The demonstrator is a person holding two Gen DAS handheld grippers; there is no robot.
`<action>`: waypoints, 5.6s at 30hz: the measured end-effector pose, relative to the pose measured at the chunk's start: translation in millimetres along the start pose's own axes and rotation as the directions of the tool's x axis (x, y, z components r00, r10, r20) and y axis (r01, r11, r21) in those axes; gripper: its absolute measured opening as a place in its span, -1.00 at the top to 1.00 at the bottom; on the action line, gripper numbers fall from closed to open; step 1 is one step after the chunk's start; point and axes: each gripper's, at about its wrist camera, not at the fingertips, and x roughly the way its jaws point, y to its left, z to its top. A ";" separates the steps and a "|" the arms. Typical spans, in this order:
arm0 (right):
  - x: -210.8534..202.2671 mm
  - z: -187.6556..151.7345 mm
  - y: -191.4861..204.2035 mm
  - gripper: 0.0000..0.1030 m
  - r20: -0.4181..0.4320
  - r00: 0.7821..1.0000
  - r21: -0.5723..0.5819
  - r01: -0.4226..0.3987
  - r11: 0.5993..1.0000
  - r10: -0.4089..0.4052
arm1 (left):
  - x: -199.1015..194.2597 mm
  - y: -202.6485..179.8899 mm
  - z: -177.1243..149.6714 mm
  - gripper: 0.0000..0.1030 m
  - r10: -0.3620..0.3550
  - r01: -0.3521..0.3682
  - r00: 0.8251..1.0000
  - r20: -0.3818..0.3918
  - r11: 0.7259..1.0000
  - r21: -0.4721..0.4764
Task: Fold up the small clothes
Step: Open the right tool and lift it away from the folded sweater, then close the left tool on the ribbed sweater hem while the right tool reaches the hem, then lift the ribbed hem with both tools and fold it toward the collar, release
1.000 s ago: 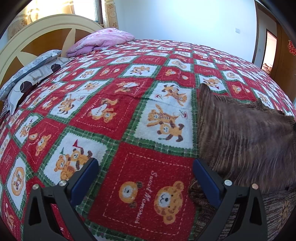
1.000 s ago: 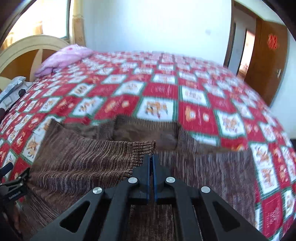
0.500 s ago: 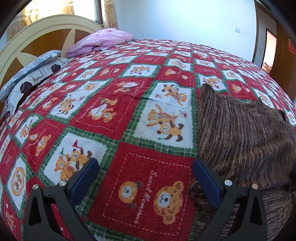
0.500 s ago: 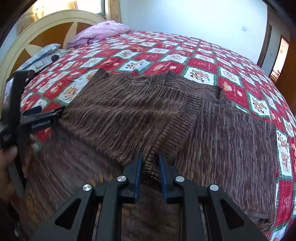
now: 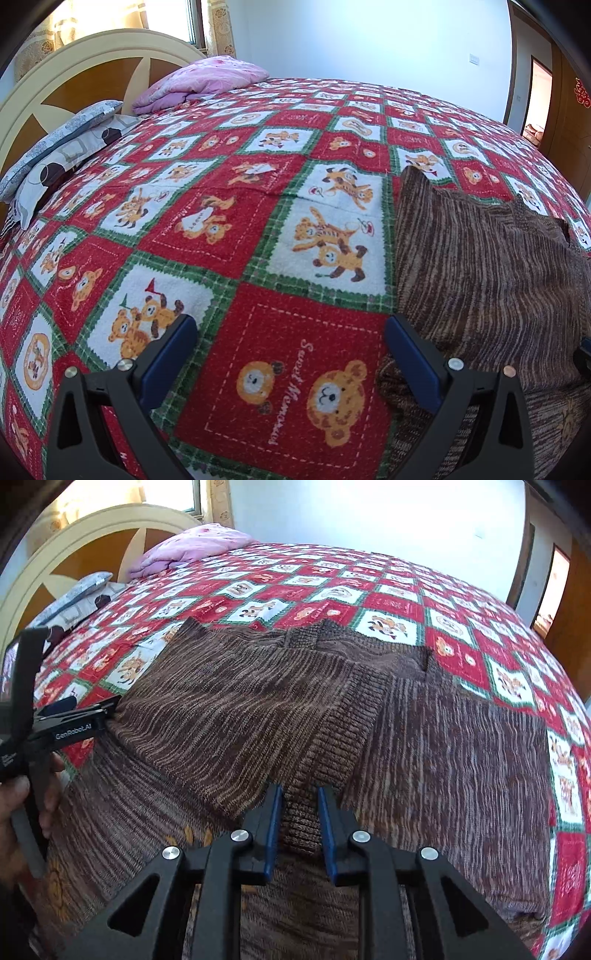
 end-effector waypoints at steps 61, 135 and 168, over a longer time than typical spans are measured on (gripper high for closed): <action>-100.0 -127.1 -7.7 -0.07 0.033 0.999 0.065 0.003 0.998 -0.005 | -130.7 4.4 -87.5 -1.00 -0.134 0.124 0.988 0.072 0.984 0.127; -211.0 -307.9 -54.1 -0.10 -0.086 0.995 0.330 0.073 0.941 -0.046 | -209.4 30.7 -231.2 0.87 -0.346 0.367 0.929 -0.128 0.907 0.207; -291.9 -276.5 -75.5 0.91 0.327 0.934 0.422 -0.278 0.863 0.141 | -242.6 46.7 -190.0 0.88 -0.550 0.551 0.834 -0.039 0.831 0.079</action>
